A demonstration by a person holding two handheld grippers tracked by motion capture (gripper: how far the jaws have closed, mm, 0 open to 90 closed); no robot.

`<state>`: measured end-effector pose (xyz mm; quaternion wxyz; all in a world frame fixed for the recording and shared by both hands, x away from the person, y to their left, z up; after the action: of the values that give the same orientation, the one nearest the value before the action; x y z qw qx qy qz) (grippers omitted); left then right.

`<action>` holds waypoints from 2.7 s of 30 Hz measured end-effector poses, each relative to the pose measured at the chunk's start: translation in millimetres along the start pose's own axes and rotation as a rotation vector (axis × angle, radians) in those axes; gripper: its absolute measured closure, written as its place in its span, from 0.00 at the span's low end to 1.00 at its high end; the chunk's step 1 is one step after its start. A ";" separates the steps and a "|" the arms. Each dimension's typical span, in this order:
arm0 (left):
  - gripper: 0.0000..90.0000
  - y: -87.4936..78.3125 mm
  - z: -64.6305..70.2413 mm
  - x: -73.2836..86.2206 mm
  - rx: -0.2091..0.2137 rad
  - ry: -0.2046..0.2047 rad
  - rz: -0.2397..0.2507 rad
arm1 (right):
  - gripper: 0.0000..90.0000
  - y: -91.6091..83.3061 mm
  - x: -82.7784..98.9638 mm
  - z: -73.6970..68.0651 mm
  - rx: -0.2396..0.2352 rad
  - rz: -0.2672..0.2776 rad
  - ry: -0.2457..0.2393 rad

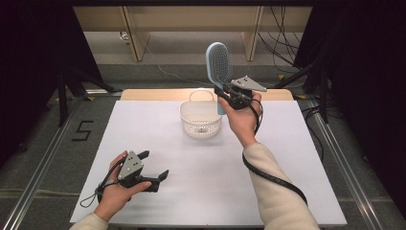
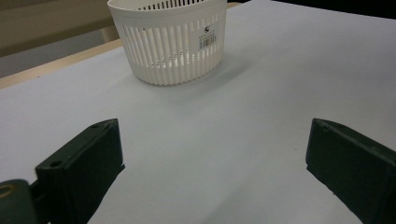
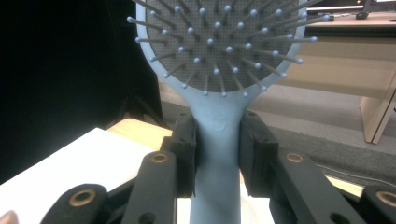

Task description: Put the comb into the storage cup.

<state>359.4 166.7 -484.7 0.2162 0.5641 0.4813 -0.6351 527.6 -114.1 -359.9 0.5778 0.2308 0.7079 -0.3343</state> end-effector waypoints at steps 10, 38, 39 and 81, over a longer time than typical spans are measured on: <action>0.04 -0.2 -0.2 -0.2 0.001 -0.001 -0.001 | 0.78 5.6 0.4 -1.3 -0.002 -0.011 -0.015; 0.04 0.2 0.4 -0.2 0.002 -0.002 0.001 | 0.78 18.3 1.6 -3.8 -0.018 -0.027 -0.025; 0.04 0.2 0.5 -0.2 0.003 -0.002 0.001 | 0.78 18.7 1.7 -3.9 -0.018 -0.029 -0.025; 0.04 0.4 1.0 -0.4 0.006 -0.002 0.001 | 0.78 34.8 7.2 -4.3 -0.031 -0.057 -0.048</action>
<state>359.3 165.5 -484.6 0.2154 0.5644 0.4788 -0.6370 547.9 -88.0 -373.6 0.5883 0.1933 0.7054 -0.3450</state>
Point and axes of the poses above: each handheld gripper's, and its own axes: y roughly forward along the jaws, x roughly out of its underside, z roughly to its right, the point moved 4 cm from there along y, roughly forward along the jaws, and after that the axes turned 12 degrees about -x, right-handed, at the moved point
